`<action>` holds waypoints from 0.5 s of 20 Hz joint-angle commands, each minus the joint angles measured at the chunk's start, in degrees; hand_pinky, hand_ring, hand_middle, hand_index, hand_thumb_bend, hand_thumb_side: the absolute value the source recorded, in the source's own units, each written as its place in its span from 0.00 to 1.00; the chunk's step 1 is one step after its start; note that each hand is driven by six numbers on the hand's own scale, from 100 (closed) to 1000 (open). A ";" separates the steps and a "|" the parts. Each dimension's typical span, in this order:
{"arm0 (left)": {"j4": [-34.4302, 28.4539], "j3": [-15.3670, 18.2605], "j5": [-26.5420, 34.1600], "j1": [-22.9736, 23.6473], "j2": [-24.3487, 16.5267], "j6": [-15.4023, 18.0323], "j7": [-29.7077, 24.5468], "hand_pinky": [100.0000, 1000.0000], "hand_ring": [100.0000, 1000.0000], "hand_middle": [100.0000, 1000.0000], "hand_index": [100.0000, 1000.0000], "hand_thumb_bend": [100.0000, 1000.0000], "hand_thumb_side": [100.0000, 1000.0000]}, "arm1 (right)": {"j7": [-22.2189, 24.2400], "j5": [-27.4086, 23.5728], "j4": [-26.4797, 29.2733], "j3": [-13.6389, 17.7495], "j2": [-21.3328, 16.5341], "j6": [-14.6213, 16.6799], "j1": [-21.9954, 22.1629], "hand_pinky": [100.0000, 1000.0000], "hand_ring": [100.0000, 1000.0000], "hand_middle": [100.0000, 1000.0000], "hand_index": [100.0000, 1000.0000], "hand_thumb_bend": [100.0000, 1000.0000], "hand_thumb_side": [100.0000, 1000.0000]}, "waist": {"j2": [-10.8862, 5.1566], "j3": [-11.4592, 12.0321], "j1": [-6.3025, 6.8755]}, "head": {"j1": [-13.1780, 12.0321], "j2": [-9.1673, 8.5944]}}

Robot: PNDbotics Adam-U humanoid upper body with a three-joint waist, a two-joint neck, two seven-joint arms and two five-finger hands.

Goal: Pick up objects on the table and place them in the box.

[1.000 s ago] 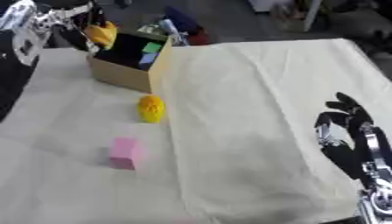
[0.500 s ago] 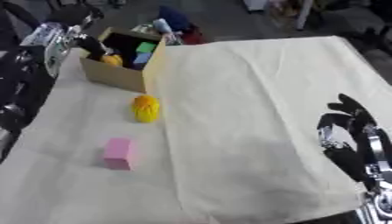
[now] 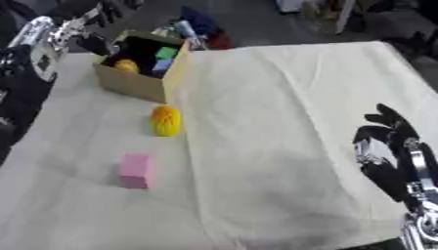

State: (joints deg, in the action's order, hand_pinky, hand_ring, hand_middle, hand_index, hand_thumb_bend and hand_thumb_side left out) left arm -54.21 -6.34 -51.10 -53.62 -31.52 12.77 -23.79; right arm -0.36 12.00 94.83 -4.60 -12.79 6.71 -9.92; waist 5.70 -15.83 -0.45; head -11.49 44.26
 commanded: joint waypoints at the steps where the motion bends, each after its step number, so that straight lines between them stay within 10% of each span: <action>1: -7.50 -5.34 5.93 -0.01 -3.51 5.33 -10.29 0.71 0.63 0.63 0.77 0.36 0.07 | 0.01 0.13 0.67 0.50 -0.56 0.09 -0.74 0.84 0.75 0.77 0.93 0.00 0.37 | -0.57 -0.06 0.29 | 0.18 -0.14; 10: -13.68 -14.75 12.14 2.01 -2.82 7.70 -23.61 0.73 0.67 0.69 0.81 0.40 0.09 | 0.06 0.12 0.70 0.49 -0.53 0.09 -0.92 0.84 0.75 0.77 0.93 0.00 0.37 | -0.49 -0.29 0.10 | 0.04 -0.14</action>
State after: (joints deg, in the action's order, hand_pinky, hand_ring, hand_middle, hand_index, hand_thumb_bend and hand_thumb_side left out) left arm -66.84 -20.78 -39.53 -50.69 -33.56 18.77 -44.73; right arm -0.33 12.00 94.83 -4.53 -12.79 6.74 -10.10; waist 5.70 -16.07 -0.45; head -11.44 44.26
